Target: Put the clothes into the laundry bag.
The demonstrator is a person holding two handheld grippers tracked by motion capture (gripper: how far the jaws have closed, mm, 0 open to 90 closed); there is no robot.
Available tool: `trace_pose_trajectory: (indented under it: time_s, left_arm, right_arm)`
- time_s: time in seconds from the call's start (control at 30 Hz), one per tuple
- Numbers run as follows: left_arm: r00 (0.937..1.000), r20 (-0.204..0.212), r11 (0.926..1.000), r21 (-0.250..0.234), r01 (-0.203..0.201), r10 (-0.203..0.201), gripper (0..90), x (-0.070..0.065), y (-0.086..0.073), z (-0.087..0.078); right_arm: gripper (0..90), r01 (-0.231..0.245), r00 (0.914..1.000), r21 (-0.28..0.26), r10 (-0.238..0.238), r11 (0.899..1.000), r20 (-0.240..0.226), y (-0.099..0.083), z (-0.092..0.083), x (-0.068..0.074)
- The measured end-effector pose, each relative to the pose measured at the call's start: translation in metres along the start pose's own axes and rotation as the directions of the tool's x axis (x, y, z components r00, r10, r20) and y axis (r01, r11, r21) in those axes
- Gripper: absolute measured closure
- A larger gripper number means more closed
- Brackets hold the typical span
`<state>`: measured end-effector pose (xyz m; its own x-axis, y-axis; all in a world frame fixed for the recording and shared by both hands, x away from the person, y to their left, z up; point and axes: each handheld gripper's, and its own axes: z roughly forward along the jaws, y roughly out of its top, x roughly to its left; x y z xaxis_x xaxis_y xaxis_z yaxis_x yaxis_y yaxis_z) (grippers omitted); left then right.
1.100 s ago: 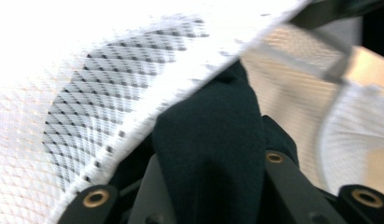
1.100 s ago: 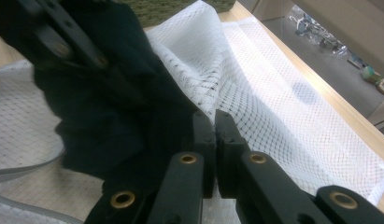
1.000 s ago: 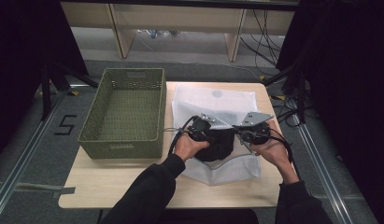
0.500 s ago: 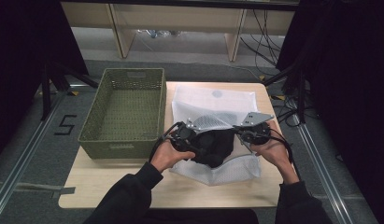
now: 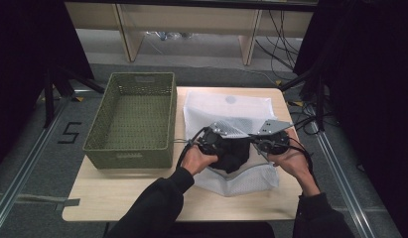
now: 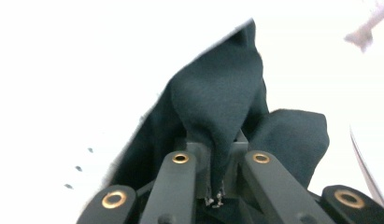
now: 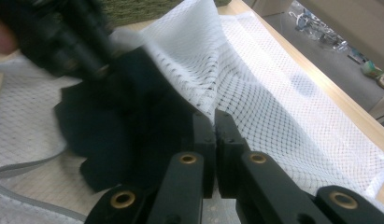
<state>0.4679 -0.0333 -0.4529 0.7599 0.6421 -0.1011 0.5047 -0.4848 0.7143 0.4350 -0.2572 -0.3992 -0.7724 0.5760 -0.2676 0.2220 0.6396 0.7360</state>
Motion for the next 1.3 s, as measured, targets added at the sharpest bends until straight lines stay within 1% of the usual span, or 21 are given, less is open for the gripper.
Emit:
trace_pose_trajectory:
  time_s: [0.1, 0.17, 0.23, 0.27, 0.3, 0.33, 0.4, 0.47, 0.53, 0.63, 0.67, 0.77, 0.8, 0.83, 1.03, 1.07, 1.1, 1.13, 1.23, 1.27, 1.3]
  left_arm:
    - [0.9997, 0.01, 0.9997, 0.014, 0.022, -0.022, 83.6, 0.002, 0.003, 0.003]
    - [0.9991, 0.042, 0.9982, 0.06, 0.002, -0.005, 75.3, 0.002, -0.001, 0.006]
    - [0.9997, 0.026, 0.9982, 0.059, -0.004, 0.003, 63.0, -0.002, -0.007, 0.003]
    - [0.9996, 0.027, 0.9987, 0.05, 0.008, -0.009, 63.0, -0.004, -0.01, -0.001]
    - [0.9993, 0.038, 0.9984, 0.056, -0.001, -0.001, 55.8, -0.005, -0.012, -0.005]
    - [0.9979, 0.049, 0.9939, 0.1, -0.047, 0.043, 44.9, -0.005, -0.016, -0.018]
    - [0.9989, 0.038, 0.995, 0.095, -0.031, 0.028, 34.6, -0.01, -0.022, -0.026]
    - [0.9974, 0.045, 0.9911, 0.118, -0.062, 0.057, 31.2, -0.011, -0.027, -0.035]
    - [0.9975, 0.045, 0.9895, 0.132, -0.06, 0.055, 29.4, -0.012, -0.032, -0.035]
    - [0.9971, 0.051, 0.9854, 0.158, -0.064, 0.057, 32.6, -0.011, -0.036, -0.026]
    - [0.9948, 0.078, 0.9814, 0.175, -0.079, 0.066, 36.8, -0.01, -0.038, -0.013]
    - [0.9918, 0.088, 0.9806, 0.165, -0.106, 0.093, 70.3, -0.01, -0.037, 0.003]
    - [0.9937, 0.084, 0.9862, 0.142, -0.086, 0.075, 80.4, -0.01, -0.035, 0.008]
    - [0.9936, 0.087, 0.9867, 0.139, -0.083, 0.072, 84.3, -0.008, -0.032, 0.012]
    - [0.9951, 0.047, 0.9893, 0.113, -0.092, 0.087, 86.1, -0.006, -0.015, 0.023]
    - [0.9986, 0.021, 0.9966, 0.065, -0.05, 0.049, 86.1, -0.003, -0.012, 0.024]
    - [0.9986, 0.021, 0.9966, 0.065, -0.05, 0.049, 86.0, -0.003, -0.012, 0.024]
    - [0.9998, 0.018, 0.9995, 0.033, 0.004, -0.005, 85.6, -0.001, -0.012, 0.027]
    - [0.9997, 0.024, 0.9987, 0.051, 0.006, -0.007, 79.5, -0.001, -0.014, 0.028]
    - [0.9992, 0.031, 0.9974, 0.067, -0.028, 0.026, 75.1, -0.005, -0.016, 0.024]
    - [0.9992, 0.031, 0.9974, 0.067, -0.028, 0.026, 70.6, -0.005, -0.016, 0.024]
  right_arm:
    - [90.0, -0.008, 1.0, 0.001, 0.008, 1.0, 0.0, 0.0, 0.001, 0.001]
    - [89.9, 0.004, 1.0, 0.003, -0.004, 1.0, -0.004, -0.001, 0.001, 0.001]
    - [90.0, 0.007, 1.0, 0.004, -0.007, 1.0, -0.003, -0.002, 0.001, 0.0]
    - [90.0, 0.001, 1.0, 0.005, -0.001, 1.0, -0.002, -0.003, 0.001, 0.0]
    - [90.0, -0.007, 1.0, 0.003, 0.007, 1.0, -0.002, -0.003, 0.001, -0.001]
    - [89.9, 0.004, 1.0, 0.0, -0.004, 1.0, -0.001, -0.004, 0.001, -0.002]
    - [90.0, 0.002, 1.0, 0.002, -0.002, 1.0, -0.003, -0.004, 0.001, -0.001]
    - [89.9, 0.001, 1.0, 0.009, -0.001, 1.0, -0.001, -0.003, 0.002, 0.0]
    - [89.9, -0.007, 1.0, 0.009, 0.007, 1.0, -0.001, -0.003, 0.002, 0.002]
    - [90.0, -0.008, 1.0, 0.012, 0.008, 1.0, -0.002, -0.002, 0.002, 0.002]
    - [89.9, 0.007, 1.0, 0.01, -0.007, 1.0, -0.007, -0.002, 0.003, 0.003]
    - [89.9, 0.007, 1.0, 0.002, -0.007, 1.0, -0.005, -0.001, 0.002, 0.002]
    - [90.0, 0.005, 0.9999, 0.0, -0.005, 1.0, -0.01, -0.001, 0.001, 0.003]
    - [90.0, 0.0, 1.0, 0.001, 0.0, 1.0, -0.008, -0.001, 0.0, 0.003]
    - [90.0, 0.005, 0.9996, 0.013, -0.004, 1.0, -0.027, -0.001, 0.001, 0.006]
    - [90.0, -0.004, 0.9995, 0.019, 0.004, 1.0, -0.032, -0.002, 0.001, 0.008]
    - [90.0, 0.004, 0.9994, 0.02, -0.004, 1.0, -0.035, -0.003, 0.001, 0.008]
    - [90.0, -0.007, 0.9991, 0.018, 0.008, 1.0, -0.041, -0.003, 0.001, 0.009]
    - [90.0, -0.002, 0.9988, 0.016, 0.003, 1.0, -0.049, -0.005, 0.002, 0.01]
    - [90.0, 0.003, 0.9987, 0.016, -0.002, 1.0, -0.05, -0.006, 0.002, 0.01]
    - [90.0, 0.003, 0.9987, 0.016, -0.002, 1.0, -0.05, -0.006, 0.002, 0.01]
